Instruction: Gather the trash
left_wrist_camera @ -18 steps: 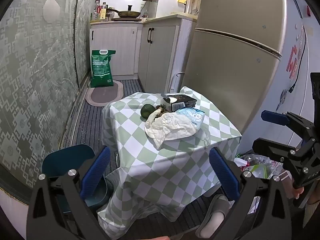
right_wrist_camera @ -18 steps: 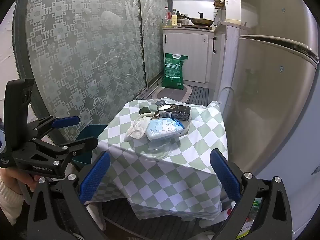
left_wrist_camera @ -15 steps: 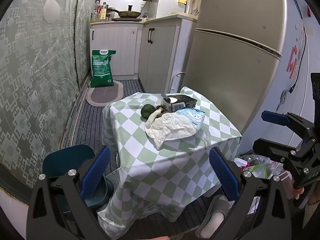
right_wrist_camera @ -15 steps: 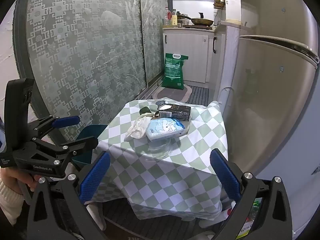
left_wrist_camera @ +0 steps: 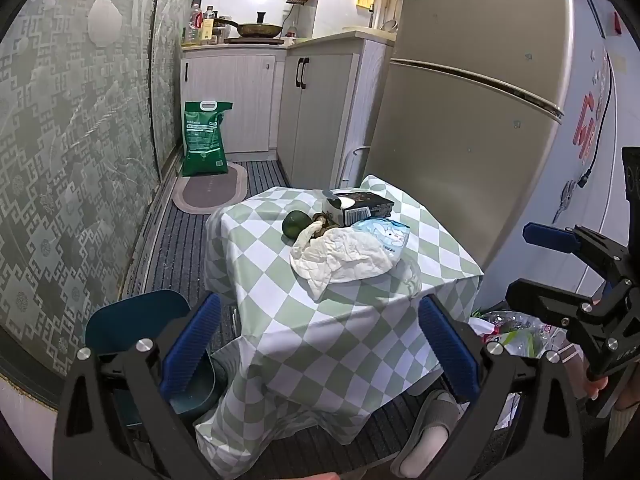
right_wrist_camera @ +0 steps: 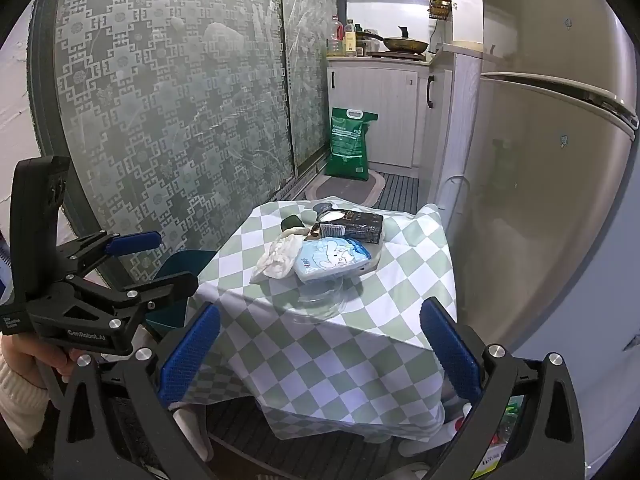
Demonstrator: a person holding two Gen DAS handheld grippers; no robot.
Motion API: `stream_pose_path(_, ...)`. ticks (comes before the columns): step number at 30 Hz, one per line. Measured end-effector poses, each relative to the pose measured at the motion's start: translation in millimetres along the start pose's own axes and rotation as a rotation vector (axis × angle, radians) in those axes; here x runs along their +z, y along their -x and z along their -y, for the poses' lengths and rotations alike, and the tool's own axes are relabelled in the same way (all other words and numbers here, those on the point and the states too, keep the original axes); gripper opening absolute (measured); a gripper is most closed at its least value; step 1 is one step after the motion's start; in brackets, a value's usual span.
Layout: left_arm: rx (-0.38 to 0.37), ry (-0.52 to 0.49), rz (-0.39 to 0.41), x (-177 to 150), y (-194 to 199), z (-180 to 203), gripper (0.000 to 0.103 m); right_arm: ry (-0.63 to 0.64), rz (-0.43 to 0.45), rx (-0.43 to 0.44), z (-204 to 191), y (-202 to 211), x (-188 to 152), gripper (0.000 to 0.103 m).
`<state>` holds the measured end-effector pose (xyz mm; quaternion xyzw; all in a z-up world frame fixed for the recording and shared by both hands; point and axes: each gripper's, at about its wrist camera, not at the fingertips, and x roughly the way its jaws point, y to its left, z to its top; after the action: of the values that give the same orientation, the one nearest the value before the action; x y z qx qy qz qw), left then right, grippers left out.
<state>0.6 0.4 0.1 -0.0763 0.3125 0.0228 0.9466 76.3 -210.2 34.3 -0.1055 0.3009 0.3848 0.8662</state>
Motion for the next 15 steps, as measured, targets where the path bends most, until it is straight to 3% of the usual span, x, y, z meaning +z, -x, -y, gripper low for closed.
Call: stream_pose_path(15,-0.002,0.0,-0.001,4.4,4.1,-0.3,0.1,0.0,0.0,-0.001,1.2,-0.6,-0.4,0.101)
